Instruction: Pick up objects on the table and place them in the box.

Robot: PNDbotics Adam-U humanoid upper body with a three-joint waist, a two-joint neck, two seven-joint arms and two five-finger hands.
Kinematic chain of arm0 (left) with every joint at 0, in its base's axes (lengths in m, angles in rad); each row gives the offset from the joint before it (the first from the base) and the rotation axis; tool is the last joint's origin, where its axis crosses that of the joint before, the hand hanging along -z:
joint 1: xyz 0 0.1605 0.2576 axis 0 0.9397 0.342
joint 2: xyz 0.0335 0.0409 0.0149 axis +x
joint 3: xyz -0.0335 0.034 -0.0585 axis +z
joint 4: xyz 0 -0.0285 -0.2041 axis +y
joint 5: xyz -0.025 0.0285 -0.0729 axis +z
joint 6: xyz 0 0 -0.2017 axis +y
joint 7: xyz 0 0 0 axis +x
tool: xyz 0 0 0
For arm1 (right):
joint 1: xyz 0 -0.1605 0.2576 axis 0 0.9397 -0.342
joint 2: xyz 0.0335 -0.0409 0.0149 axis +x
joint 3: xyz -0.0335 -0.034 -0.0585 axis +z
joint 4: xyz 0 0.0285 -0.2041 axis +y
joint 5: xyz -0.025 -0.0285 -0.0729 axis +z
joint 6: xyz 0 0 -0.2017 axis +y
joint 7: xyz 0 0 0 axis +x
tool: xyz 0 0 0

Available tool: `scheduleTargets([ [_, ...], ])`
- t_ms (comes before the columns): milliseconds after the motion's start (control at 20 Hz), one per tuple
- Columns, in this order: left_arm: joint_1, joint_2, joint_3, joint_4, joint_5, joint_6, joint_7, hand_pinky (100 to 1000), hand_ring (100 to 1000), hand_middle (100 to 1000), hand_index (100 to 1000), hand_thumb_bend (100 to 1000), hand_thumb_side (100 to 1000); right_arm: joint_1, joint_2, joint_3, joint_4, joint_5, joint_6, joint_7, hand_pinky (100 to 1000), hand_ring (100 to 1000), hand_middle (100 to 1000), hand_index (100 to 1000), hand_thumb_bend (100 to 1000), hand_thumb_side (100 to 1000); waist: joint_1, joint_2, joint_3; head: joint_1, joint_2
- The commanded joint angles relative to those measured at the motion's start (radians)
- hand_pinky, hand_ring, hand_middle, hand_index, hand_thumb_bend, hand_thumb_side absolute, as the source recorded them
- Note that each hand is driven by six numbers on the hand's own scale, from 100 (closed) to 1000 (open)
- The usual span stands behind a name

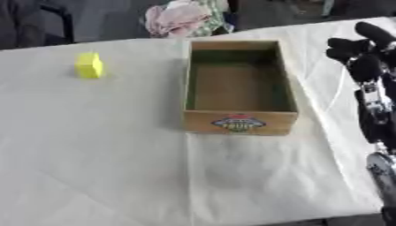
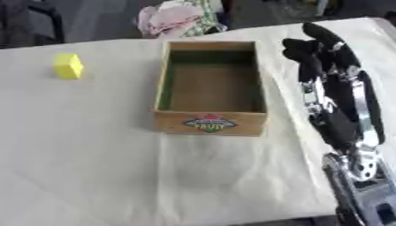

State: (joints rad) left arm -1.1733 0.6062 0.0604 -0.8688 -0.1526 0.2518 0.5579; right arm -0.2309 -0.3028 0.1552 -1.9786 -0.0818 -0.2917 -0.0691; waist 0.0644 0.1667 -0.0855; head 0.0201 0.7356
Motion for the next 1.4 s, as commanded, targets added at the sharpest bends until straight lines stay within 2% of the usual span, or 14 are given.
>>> scheduleTargets([
  [50,-0.043,0.018,-0.021,0.193,-0.112,0.033,-0.053,500,598,613,837,410,746,-0.01,-0.024,0.002,-0.021,-0.009,0.001,0.004,829,815,607,870,100,529,0.001,-0.02,-0.002,0.006,0.009],
  [200,-0.048,0.007,-0.039,0.281,-0.271,0.069,-0.132,548,619,640,843,428,754,-0.012,-0.027,0.002,-0.021,-0.012,0.001,0.005,829,815,607,870,100,529,0.004,-0.02,-0.006,0.008,0.008],
  [350,-0.023,-0.006,-0.082,0.314,-0.521,0.103,-0.264,623,658,686,846,441,766,-0.016,-0.026,0.002,-0.021,-0.013,0.001,0.006,829,816,607,870,100,529,0.006,-0.015,-0.014,0.011,0.001],
  [450,-0.016,-0.02,-0.087,0.314,-0.691,0.114,-0.367,663,683,712,850,460,756,-0.019,-0.024,0.003,-0.021,-0.012,0.0,0.007,829,816,607,871,100,529,0.006,-0.009,-0.019,0.014,-0.002],
  [650,-0.004,-0.037,-0.072,0.265,-0.97,0.089,-0.545,726,722,750,850,541,729,-0.023,-0.018,0.002,-0.021,-0.008,-0.001,0.007,829,817,606,871,100,528,0.005,0.006,-0.028,0.023,-0.006],
  [800,0.003,-0.043,-0.054,0.223,-1.127,0.055,-0.651,753,748,776,858,591,707,-0.024,-0.012,0.001,-0.021,0.0,0.0,0.006,830,818,606,871,100,528,0.004,0.02,-0.031,0.025,-0.01],
  [900,0.008,-0.05,-0.039,0.201,-1.185,0.029,-0.711,770,767,795,868,624,682,-0.025,-0.006,0.003,-0.021,0.005,0.001,0.007,831,818,605,871,100,528,0.003,0.03,-0.034,0.025,-0.014],
  [1050,0.014,-0.053,-0.023,0.172,-1.221,-0.007,-0.775,775,776,802,874,581,582,-0.025,0.003,0.004,-0.021,0.016,0.001,0.009,832,820,604,871,100,529,-0.001,0.047,-0.04,0.026,-0.019],
  [1100,0.016,-0.053,-0.019,0.163,-1.224,-0.018,-0.788,775,776,802,874,574,572,-0.025,0.006,0.005,-0.021,0.02,0.001,0.009,832,820,604,871,100,528,-0.002,0.051,-0.042,0.026,-0.02],
  [1150,0.018,-0.053,-0.016,0.154,-1.222,-0.029,-0.8,771,773,799,877,541,512,-0.025,0.009,0.004,-0.021,0.024,0.001,0.008,832,820,603,871,100,529,-0.004,0.057,-0.044,0.028,-0.022],
  [1200,0.02,-0.053,-0.014,0.147,-1.217,-0.039,-0.808,770,772,799,878,537,496,-0.025,0.012,0.004,-0.021,0.028,0.001,0.008,833,821,603,871,100,501,-0.005,0.063,-0.045,0.029,-0.023],
  [1250,0.022,-0.053,-0.012,0.141,-1.209,-0.049,-0.815,767,767,794,880,505,453,-0.025,0.015,0.005,-0.021,0.032,0.001,0.008,833,821,602,871,100,529,-0.006,0.068,-0.045,0.032,-0.025],
  [1300,0.024,-0.053,-0.011,0.135,-1.199,-0.057,-0.822,765,764,794,881,501,448,-0.025,0.017,0.006,-0.021,0.036,0.001,0.009,833,822,602,871,100,503,-0.008,0.073,-0.046,0.036,-0.027],
  [1400,0.029,-0.053,-0.012,0.129,-1.175,-0.07,-0.839,768,767,793,883,460,403,-0.026,0.022,0.007,-0.021,0.043,0.001,0.01,833,822,602,871,100,529,-0.01,0.083,-0.046,0.046,-0.035],
])
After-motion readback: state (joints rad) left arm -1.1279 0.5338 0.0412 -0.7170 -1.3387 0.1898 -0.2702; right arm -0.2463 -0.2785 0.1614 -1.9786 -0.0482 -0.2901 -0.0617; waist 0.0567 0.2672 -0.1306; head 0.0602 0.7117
